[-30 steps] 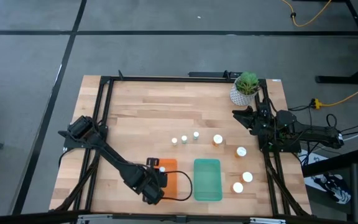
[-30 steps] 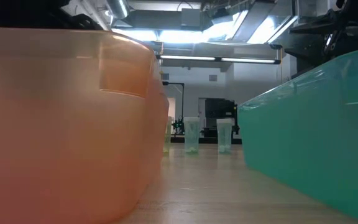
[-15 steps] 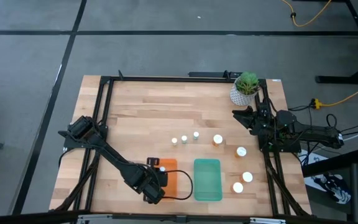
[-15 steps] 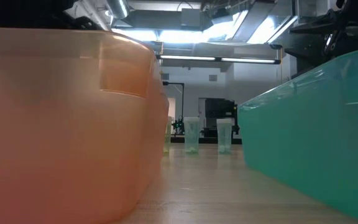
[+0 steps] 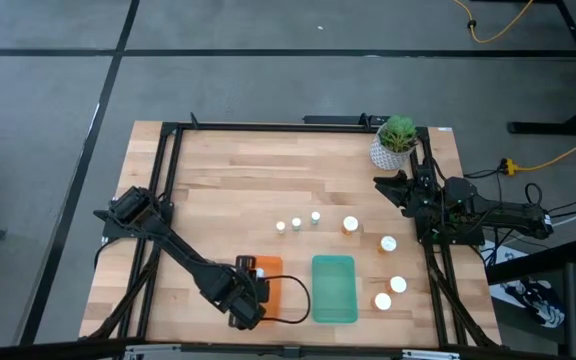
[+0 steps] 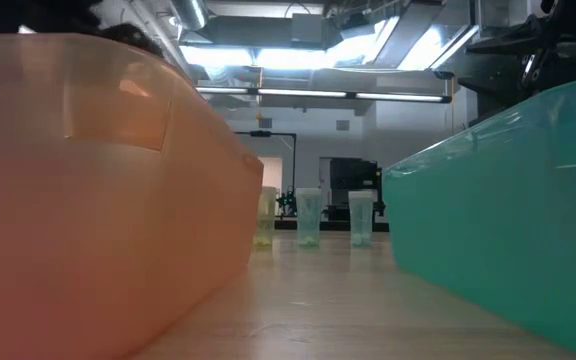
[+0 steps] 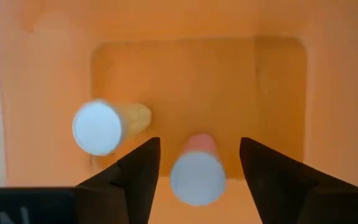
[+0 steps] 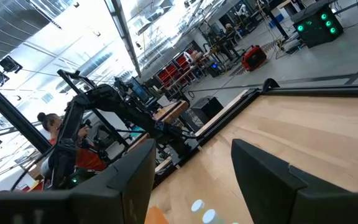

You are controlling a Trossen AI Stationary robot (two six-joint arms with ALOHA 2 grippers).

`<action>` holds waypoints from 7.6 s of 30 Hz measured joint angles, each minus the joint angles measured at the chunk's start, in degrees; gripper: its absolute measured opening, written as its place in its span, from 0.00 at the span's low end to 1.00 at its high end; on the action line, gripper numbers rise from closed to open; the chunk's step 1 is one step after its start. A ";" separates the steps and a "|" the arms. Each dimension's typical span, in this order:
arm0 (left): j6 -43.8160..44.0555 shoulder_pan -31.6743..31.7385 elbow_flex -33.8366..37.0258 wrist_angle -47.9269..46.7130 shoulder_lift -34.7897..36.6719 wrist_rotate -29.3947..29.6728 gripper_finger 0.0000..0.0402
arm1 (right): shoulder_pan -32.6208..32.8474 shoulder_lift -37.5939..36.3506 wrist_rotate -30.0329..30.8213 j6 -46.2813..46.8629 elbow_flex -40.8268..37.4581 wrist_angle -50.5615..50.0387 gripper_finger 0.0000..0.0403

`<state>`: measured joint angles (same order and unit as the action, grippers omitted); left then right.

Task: Pick and place medicine bottles into bin by pill shape (circle, oval)
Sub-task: Put the small pink pill bottle into the orange bin, then adjust the orange bin on the table, then put the small yellow pill bottle into the orange bin

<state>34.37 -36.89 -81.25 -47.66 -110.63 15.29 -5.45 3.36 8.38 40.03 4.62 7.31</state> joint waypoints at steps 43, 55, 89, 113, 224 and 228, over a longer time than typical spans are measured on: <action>13.79 -2.41 -4.45 -12.00 0.15 -13.13 0.48 | 0.02 0.00 -1.09 -0.22 0.00 0.00 0.53; 11.76 -0.89 -4.22 -12.24 0.15 -13.19 0.48 | 0.02 -0.02 -1.09 -0.17 0.00 0.00 0.53; -0.58 11.20 3.99 -21.51 6.75 -14.54 0.48 | 0.02 -0.02 -4.48 -0.04 0.00 -0.13 0.53; -0.22 15.10 4.64 -17.60 7.08 -10.14 0.48 | 0.02 -0.02 -4.53 -0.22 0.00 -1.15 0.53; -21.32 31.38 5.42 10.48 5.47 -8.74 0.26 | 0.00 -0.04 2.56 -16.28 -0.02 13.55 0.53; -14.60 29.69 4.69 8.69 11.07 -8.81 0.26 | 0.00 -0.05 2.58 -16.04 -0.02 13.64 0.53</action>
<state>19.77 -7.20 -76.57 -38.96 -99.56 6.47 -5.45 3.30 10.96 23.99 4.60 20.95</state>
